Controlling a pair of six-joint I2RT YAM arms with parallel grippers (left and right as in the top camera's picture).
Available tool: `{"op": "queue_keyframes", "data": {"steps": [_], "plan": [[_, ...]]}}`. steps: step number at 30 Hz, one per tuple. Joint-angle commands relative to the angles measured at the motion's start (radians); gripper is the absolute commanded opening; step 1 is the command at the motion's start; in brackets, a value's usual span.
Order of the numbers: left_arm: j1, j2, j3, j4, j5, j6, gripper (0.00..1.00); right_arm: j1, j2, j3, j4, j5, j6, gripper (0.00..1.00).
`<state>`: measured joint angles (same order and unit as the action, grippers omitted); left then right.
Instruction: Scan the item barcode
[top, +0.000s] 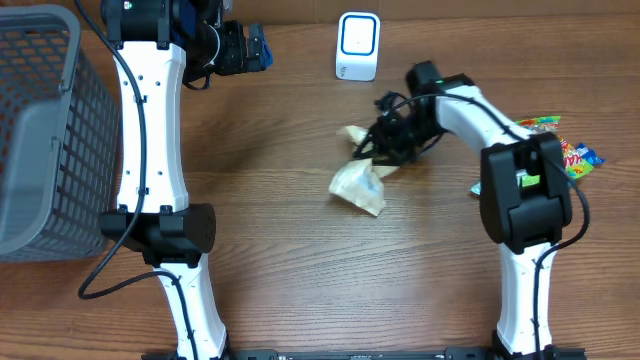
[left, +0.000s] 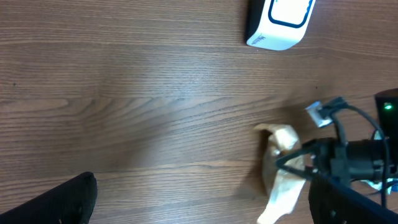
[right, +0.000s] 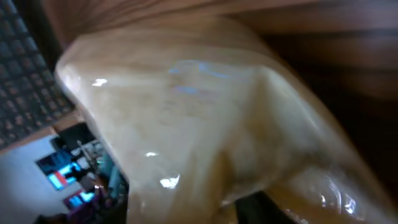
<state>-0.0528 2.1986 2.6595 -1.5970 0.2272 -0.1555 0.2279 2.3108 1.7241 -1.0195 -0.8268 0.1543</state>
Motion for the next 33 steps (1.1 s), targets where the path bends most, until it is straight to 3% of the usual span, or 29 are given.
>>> {"op": "queue_keyframes", "data": {"steps": [1, 5, 11, 14, 19, 23, 27, 33], "plan": [[-0.013, -0.028, 0.0, 0.001, -0.002, -0.006, 1.0, -0.073, 0.018, 0.027, -0.046, 0.093, -0.037, 0.54], [-0.013, -0.028, 0.0, 0.001, -0.002, -0.006, 1.0, -0.085, 0.005, 0.167, -0.173, 0.153, -0.106, 0.71], [-0.013, -0.028, 0.0, 0.001, -0.002, -0.006, 1.0, 0.001, -0.005, 0.493, -0.405, 0.45, -0.105, 0.75], [-0.013, -0.028, 0.0, 0.001, -0.002, -0.006, 0.99, 0.074, -0.005, 0.574, -0.467, 0.579, -0.09, 0.75], [-0.013, -0.028, 0.0, 0.001, -0.002, -0.006, 1.0, 0.235, 0.001, 0.566, -0.509, 0.855, -0.006, 0.74], [-0.013, -0.028, 0.0, 0.001, -0.002, -0.006, 1.0, 0.377, 0.003, 0.515, -0.511, 1.183, 0.15, 0.74], [-0.013, -0.028, 0.0, 0.001, -0.002, -0.006, 1.0, 0.446, 0.003, 0.417, -0.497, 1.277, 0.284, 0.68], [-0.013, -0.028, 0.0, 0.001, -0.002, -0.006, 1.0, 0.491, 0.003, 0.272, -0.468, 1.299, 0.465, 0.69]]}}
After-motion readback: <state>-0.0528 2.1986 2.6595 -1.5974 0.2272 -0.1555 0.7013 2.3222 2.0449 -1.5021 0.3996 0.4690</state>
